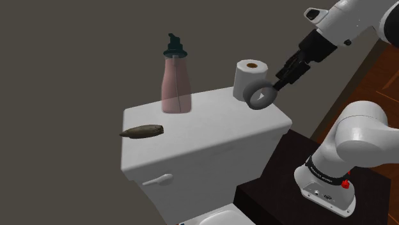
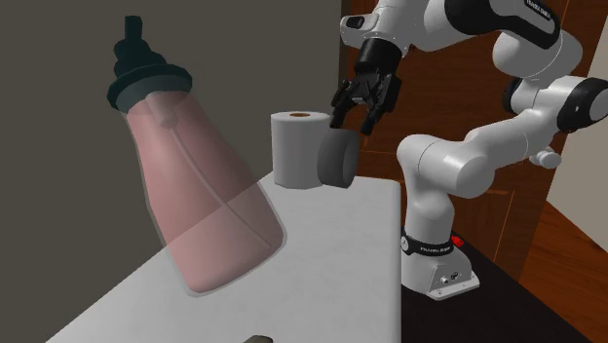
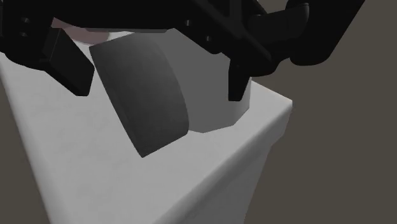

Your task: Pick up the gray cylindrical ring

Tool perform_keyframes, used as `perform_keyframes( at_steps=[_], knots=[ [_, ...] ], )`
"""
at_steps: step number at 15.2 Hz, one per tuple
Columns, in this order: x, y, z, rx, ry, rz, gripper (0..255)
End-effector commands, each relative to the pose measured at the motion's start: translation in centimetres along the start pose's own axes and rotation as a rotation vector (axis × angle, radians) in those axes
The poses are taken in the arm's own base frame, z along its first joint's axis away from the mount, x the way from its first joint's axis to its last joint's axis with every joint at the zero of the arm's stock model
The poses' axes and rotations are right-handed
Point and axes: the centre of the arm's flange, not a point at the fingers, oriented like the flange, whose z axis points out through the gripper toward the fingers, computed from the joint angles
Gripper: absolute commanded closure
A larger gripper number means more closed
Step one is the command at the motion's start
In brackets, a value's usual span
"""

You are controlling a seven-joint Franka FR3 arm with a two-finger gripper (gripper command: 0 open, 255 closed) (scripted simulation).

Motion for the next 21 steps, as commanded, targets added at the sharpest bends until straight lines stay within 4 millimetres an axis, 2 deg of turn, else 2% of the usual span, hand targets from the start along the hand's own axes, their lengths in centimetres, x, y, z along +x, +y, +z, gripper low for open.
perform_keyframes(
  at_steps=[1,7,10,11,20,21],
  knots=[
    [-1.8,-0.8,1.3,-0.002,0.081,-0.033,0],
    [-3.3,-0.5,4.1,-0.002,0.081,-0.033,0],
    [-3.5,-0.5,4.3,-0.002,0.081,-0.033,0],
    [-3.5,-0.6,4.3,-0.002,0.081,-0.033,255],
    [-3.5,-0.5,4.3,-0.002,0.081,-0.033,255],
    [-3.2,-0.6,3.9,-0.002,0.081,-0.033,255]
  ],
)
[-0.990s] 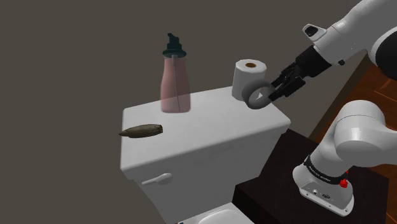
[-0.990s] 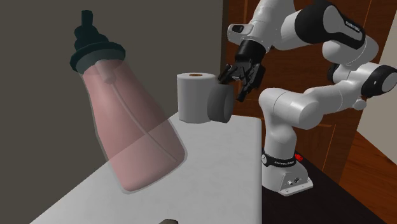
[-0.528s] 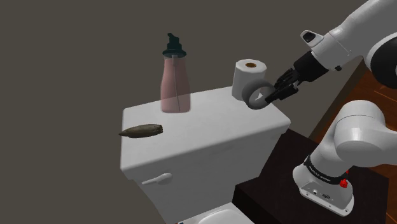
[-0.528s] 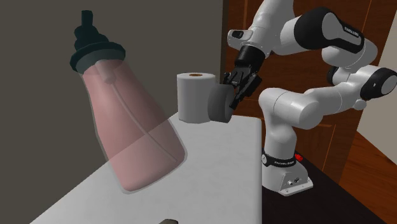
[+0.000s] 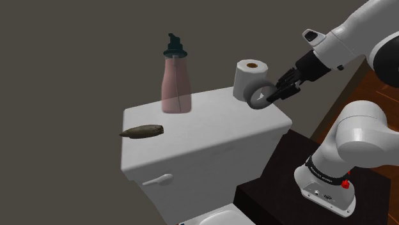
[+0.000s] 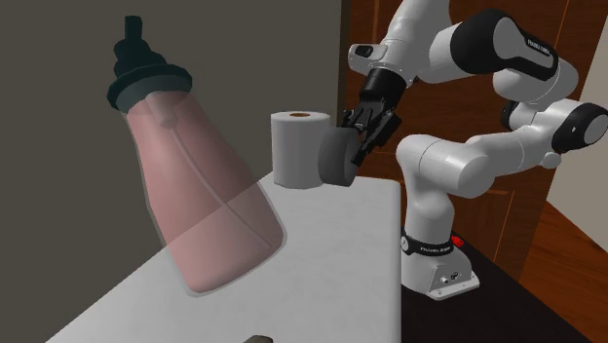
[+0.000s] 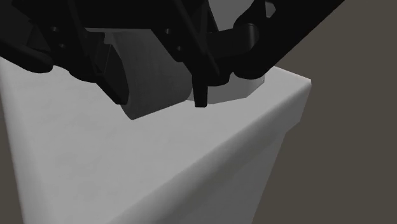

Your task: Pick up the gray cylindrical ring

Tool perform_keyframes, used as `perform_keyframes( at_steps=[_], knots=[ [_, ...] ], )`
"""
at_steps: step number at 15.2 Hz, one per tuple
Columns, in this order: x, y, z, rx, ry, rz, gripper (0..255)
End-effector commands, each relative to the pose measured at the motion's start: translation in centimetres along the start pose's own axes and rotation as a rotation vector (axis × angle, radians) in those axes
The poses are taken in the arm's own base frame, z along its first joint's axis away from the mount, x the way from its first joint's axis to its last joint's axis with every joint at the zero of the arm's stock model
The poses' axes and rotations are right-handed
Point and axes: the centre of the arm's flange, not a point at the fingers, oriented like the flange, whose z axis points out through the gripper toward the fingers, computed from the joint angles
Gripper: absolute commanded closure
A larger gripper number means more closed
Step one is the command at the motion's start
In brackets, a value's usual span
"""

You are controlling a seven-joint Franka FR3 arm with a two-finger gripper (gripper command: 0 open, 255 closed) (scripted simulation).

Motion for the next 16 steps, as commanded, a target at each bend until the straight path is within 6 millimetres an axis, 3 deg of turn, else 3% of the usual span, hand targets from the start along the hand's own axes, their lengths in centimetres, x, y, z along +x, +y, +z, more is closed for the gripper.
perform_keyframes(
  at_steps=[1,14,16],
  knots=[
    [0.4,0.0,-0.6,0.0,0.0,0.0,255],
    [4.2,-0.5,-6.4,0.0,0.0,0.0,255],
    [4.2,-0.5,-6.4,0.0,0.0,0.0,255]
  ],
)
